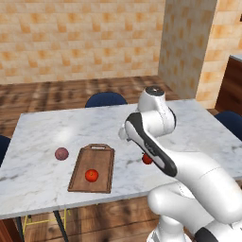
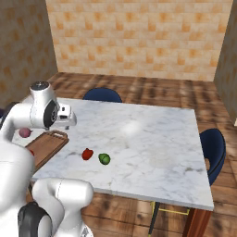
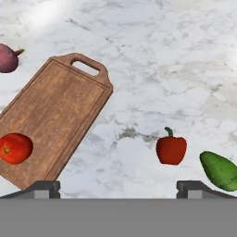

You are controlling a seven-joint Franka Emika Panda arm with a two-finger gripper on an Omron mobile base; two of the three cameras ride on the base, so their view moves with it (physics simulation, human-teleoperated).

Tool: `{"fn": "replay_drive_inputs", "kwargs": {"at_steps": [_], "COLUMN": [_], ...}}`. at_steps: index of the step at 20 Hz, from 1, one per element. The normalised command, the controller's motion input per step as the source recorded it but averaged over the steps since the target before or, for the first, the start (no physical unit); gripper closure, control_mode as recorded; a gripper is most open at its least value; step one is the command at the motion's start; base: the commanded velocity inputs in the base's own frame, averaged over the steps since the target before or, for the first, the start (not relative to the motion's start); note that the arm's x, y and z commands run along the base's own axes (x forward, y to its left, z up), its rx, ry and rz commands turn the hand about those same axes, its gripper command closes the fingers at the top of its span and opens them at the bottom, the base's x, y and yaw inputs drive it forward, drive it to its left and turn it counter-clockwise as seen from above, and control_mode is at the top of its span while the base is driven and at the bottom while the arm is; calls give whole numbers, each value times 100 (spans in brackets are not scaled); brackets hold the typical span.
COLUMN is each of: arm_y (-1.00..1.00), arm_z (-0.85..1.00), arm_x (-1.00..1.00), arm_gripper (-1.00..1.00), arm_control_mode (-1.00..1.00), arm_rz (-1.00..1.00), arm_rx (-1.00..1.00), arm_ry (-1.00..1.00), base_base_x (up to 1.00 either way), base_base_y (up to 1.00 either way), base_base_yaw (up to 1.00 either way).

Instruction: Place the avocado, onion, tomato, and bell pepper on the cutting board.

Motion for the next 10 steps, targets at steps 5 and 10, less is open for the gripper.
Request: {"fn": "replay_drive_inputs", "kwargs": {"at_steps": [5, 10], "arm_y": [-51, -50], "arm_z": [0, 0], "arm_x": [-18, -1], "arm_gripper": [-100, -100], "arm_control_mode": [-100, -100], "arm_rz": [-9, -6], "arm_rx": [0, 0], "arm_ry": [0, 1], "base_base_x": [0, 0], "base_base_y": [0, 0], "base_base_yaw": [0, 0]}}
